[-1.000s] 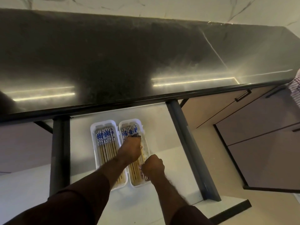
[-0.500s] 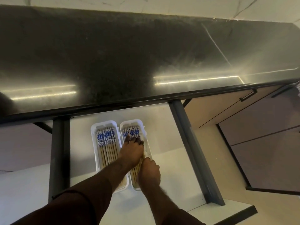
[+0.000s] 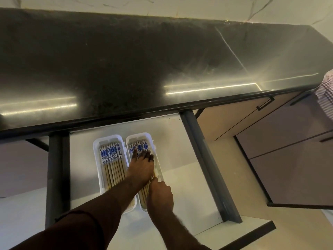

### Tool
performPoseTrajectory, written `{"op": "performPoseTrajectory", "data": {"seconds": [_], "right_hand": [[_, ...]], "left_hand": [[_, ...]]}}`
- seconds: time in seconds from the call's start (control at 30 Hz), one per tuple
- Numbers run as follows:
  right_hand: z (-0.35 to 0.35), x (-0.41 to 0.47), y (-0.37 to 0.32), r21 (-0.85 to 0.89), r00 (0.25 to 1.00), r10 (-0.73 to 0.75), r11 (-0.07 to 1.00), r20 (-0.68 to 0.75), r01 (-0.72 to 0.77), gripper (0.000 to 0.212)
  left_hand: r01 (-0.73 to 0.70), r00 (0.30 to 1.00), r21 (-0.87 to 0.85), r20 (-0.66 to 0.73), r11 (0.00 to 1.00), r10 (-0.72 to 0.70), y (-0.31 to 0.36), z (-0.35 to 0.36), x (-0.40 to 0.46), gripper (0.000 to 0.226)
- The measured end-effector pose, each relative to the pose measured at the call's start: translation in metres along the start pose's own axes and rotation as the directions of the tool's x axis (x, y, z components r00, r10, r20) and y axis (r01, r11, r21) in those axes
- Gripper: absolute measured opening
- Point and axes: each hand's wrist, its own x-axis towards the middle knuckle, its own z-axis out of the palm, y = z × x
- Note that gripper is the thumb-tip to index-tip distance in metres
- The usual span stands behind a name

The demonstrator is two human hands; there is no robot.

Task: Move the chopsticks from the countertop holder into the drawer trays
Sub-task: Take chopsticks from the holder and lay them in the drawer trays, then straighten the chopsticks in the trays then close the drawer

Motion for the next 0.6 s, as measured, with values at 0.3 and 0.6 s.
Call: {"op": "performPoseTrajectory", "data": {"seconds": [0.3, 0.6], "right_hand": [[-0.042, -0.004, 0.004, 0.049, 1.000, -0.017, 0.999, 0.004, 0.017, 0.043], [-0.084, -0.034, 0.002, 0.085, 0.993, -0.093, 0.991, -0.070, 0.099, 0.038]], "left_hand": [[0.028, 0.995, -0.134, -0.096, 0.991, -0.041, 0.000, -0.021, -0.020, 0.056], [0.076, 0.957, -0.345, -0.240, 0.935, -0.166, 0.006, -0.061, -0.073, 0.060]]}}
